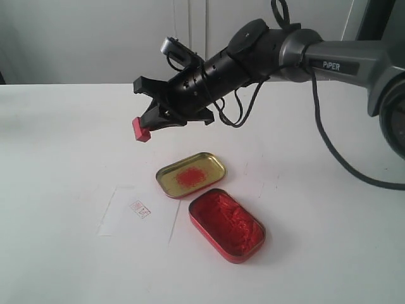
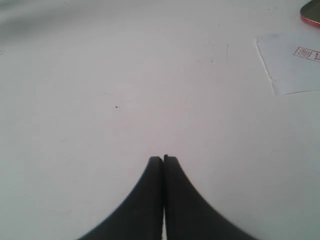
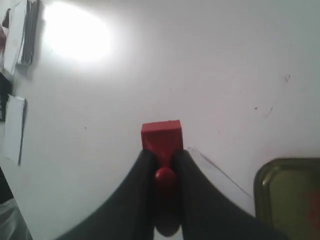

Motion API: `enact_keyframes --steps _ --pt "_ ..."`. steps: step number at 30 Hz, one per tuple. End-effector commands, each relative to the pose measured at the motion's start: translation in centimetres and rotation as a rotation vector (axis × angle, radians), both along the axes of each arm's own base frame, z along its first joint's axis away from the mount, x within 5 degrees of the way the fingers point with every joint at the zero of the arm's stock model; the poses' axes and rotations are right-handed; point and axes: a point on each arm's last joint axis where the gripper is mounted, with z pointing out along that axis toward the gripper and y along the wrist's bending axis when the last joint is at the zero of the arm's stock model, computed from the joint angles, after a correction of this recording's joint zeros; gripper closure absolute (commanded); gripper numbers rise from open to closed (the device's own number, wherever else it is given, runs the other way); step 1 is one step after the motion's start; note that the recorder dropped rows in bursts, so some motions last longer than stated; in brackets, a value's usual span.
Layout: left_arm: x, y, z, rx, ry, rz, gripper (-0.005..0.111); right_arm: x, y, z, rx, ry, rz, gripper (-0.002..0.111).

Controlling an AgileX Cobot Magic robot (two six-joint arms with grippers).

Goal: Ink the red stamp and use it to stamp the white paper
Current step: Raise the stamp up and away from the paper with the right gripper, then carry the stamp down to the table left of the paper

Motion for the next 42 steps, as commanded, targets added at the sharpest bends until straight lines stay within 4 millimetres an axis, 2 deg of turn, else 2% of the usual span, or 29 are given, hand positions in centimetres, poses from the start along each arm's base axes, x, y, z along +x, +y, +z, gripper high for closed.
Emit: enact_keyframes --steps 1,7,13,20,27,31,37,42 --pt "0.0 0.0 -0.3 -0.003 0.007 -0.005 0.107 0.9 -0.7 -0.8 0.018 -0.001 -0.033 0.108" --pt "0.0 0.0 -0.3 -0.003 0.007 -0.005 0.107 1.7 -3.4 -1.3 0.011 0.069 -0.016 0.108" --pt "0.0 0.0 -0.3 -0.003 0.007 -0.005 0.107 1.4 -6.4 -1.5 0.001 0.15 0.115 0.108" --pt "0.0 0.0 -0.3 -0.003 0.007 -0.005 0.107 -0.5 -6.9 -2.6 -0.013 0.209 0.214 0.108" --pt "0.0 0.0 -0.3 -0.003 0.007 -0.005 0.107 -3.9 -7.4 -4.0 -0.007 0.268 0.267 0.108" --pt "0.0 0.0 -0.3 -0.003 0.007 -0.005 0.107 -5.6 -6.9 -4.4 -0.012 0.273 0.283 0.108" --pt "0.0 0.0 -0.3 -0.003 0.007 -0.005 0.107 -8.2 -5.1 -5.4 -0.041 0.282 0.345 0.108" --pt "0.0 0.0 -0.3 -0.003 0.007 -0.005 0.107 -10.4 -2.0 -5.8 -0.069 0.264 0.412 0.108"
